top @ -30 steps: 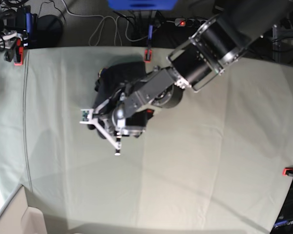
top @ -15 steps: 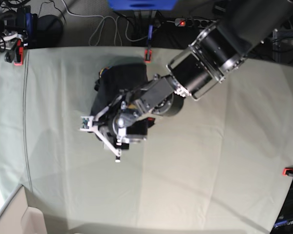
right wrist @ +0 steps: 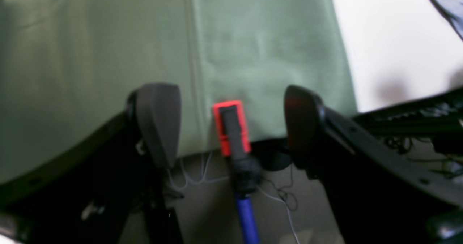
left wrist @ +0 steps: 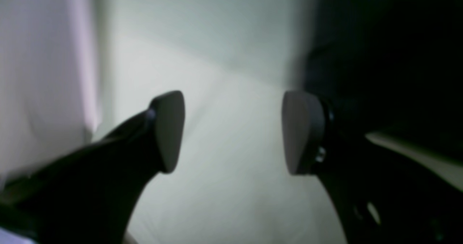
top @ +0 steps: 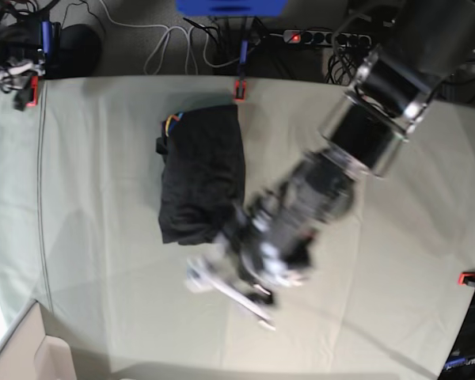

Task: Layout the t-shirt on the table in an organized manner, then fold the t-shirt properly
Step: 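Grasp the stack edge with the left gripper and fold it over, then press and tuck the stack edge with the right gripper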

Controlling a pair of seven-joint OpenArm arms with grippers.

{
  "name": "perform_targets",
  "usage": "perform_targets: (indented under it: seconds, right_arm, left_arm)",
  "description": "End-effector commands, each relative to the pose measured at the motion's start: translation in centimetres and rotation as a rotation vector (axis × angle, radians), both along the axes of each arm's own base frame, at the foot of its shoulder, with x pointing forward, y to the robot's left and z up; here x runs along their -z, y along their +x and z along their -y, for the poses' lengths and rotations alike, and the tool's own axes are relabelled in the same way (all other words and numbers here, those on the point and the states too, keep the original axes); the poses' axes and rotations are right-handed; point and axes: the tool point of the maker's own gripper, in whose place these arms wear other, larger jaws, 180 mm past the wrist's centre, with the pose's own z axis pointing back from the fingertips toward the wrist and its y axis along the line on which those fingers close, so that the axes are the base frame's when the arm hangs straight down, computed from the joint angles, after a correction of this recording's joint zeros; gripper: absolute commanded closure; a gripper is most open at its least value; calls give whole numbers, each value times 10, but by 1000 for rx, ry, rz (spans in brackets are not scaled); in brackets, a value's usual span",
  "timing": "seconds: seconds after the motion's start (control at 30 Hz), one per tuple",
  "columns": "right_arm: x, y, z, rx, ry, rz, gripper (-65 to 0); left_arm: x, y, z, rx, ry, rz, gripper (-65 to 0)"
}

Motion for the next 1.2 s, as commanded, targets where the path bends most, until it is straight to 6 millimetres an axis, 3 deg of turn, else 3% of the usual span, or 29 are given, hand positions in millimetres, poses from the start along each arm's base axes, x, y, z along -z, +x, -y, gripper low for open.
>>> perform_targets:
  seconds: [0.0, 0.07, 0.27, 0.43, 0.6, 0.73, 0.8, 0.87, 1.0, 1.17]
  right_arm:
    - [-9, 9, -3, -25, -7, 43, -452]
    - [-5, 17, -17, -65, 16, 46, -452]
    - [-3, 56, -72, -229, 84, 86, -450]
    - [-10, 91, -119, -354, 134, 148, -419]
    - [-10, 121, -153, -432, 190, 189, -218]
    - [-14, 133, -176, -492, 217, 211, -43]
    - [-16, 140, -195, -540, 236, 222, 0]
    - [-18, 142, -214, -591, 256, 225, 0]
    - [-21, 147, -234, -643, 273, 237, 0]
    - [6, 139, -255, -674, 340, 167, 0]
  left_arm:
    - [-18, 12, -8, -39, -35, 40, -409]
    - [-30, 23, -38, -127, -77, 65, -409]
    - [-35, 23, -123, -380, -177, 82, -409]
    - [-11, -11, -226, -706, -260, 53, -408]
    - [18, -66, -291, -893, -236, 9, -408]
    - [34, -108, -321, -985, -200, -24, -408]
    - [42, -126, -332, -1024, -188, -45, -408]
    - [49, -141, -339, -1054, -177, -65, -408]
    - [53, -163, -350, -1095, -157, -76, -408]
    - [60, -175, -352, -1102, -144, -99, -408]
